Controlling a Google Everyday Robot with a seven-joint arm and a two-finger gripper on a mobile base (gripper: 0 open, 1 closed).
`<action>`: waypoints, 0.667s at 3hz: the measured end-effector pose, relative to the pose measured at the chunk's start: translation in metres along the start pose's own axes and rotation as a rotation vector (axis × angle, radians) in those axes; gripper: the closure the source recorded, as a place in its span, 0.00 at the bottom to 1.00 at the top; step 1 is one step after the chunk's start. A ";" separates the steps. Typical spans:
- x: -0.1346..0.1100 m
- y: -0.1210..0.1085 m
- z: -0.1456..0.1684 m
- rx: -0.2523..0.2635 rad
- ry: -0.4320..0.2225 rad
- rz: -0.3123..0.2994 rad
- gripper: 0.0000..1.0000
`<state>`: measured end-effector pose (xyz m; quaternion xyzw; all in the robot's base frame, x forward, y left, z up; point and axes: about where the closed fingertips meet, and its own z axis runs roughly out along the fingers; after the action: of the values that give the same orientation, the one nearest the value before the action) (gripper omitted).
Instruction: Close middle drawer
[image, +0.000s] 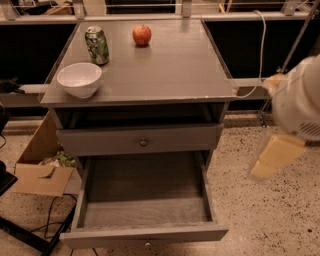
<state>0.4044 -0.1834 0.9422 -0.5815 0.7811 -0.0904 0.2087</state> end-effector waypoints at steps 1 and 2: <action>0.005 0.032 0.068 -0.014 0.008 0.002 0.00; 0.029 0.075 0.167 -0.095 0.043 -0.002 0.00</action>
Offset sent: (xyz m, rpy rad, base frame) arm -0.0201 0.0053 -0.3426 -0.0473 0.2693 0.0105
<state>0.4039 -0.1707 0.7574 -0.5896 0.7882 -0.0658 0.1639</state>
